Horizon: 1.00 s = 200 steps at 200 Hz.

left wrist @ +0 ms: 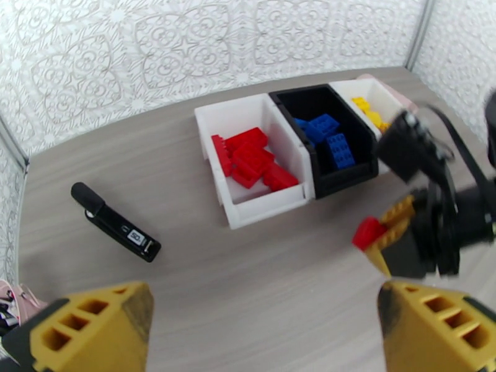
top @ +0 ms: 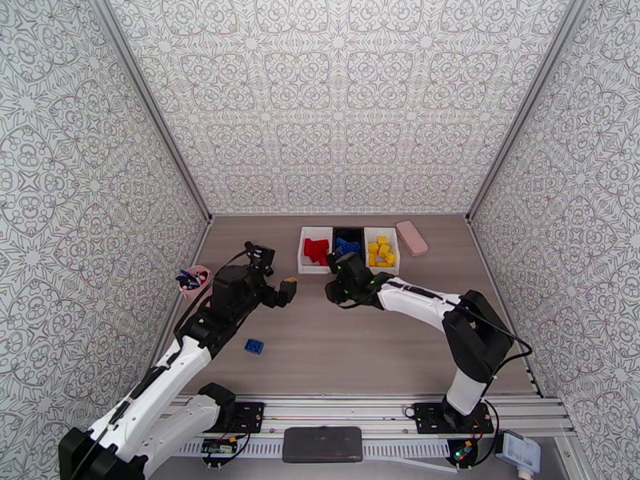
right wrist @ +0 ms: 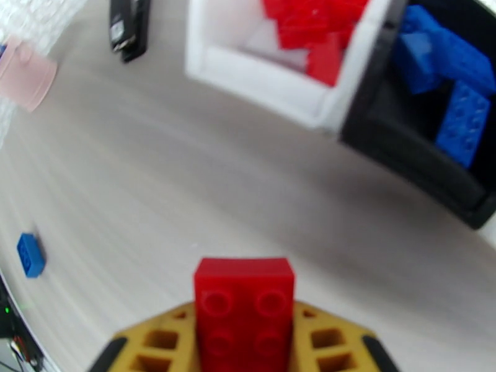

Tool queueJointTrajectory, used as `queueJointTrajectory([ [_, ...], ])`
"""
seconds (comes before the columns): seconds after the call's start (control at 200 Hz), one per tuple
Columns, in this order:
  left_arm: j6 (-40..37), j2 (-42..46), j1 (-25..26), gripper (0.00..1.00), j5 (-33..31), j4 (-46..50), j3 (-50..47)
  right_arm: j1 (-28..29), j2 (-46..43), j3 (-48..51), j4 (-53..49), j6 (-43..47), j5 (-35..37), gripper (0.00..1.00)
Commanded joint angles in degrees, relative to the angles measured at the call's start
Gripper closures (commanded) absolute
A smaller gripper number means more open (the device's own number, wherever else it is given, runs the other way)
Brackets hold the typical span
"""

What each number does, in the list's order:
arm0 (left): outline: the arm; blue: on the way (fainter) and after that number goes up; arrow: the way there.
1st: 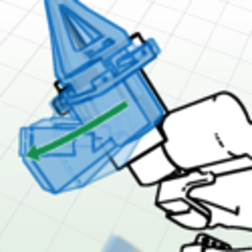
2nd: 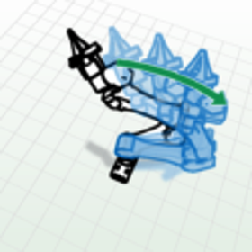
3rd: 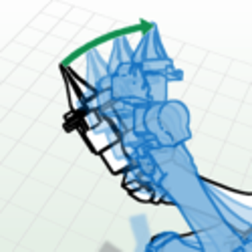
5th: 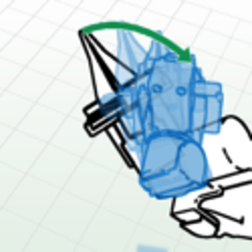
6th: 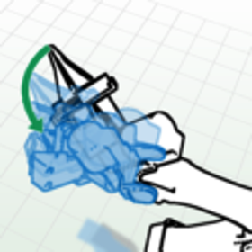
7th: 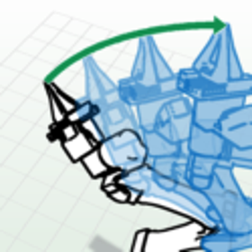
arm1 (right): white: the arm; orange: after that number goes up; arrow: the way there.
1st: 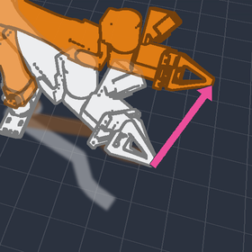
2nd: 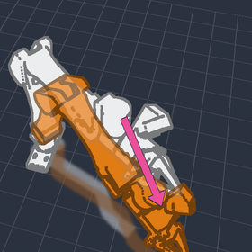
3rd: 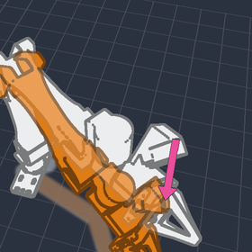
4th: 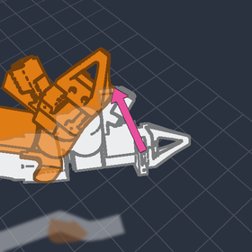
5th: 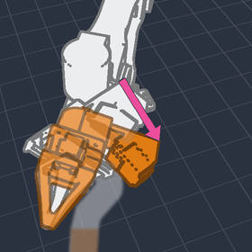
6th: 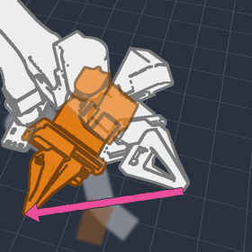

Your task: Sort the legos into containers by color

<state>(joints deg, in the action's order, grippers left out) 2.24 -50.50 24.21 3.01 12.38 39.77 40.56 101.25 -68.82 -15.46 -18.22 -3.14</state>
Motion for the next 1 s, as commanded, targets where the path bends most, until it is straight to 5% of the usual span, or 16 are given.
queueJointTrajectory([
  [0.0, -2.1, 2.7, 1.6, 0.00, 1.8, -2.7, -3.1, -1.4, 1.2, -5.8, 0.5, 2.3, 0.4, 0.83],
  [0.75, 0.4, 4.5, 9.1, 0.00, -0.7, -5.7, -7.3, -7.0, 34.1, -48.7, -3.4, 11.2, 4.3, 0.85],
  [0.995, 3.9, 3.4, 9.3, 0.00, -4.9, -4.4, -6.4, -7.6, 37.9, -53.2, -3.2, 12.1, 5.8, 0.79],
])
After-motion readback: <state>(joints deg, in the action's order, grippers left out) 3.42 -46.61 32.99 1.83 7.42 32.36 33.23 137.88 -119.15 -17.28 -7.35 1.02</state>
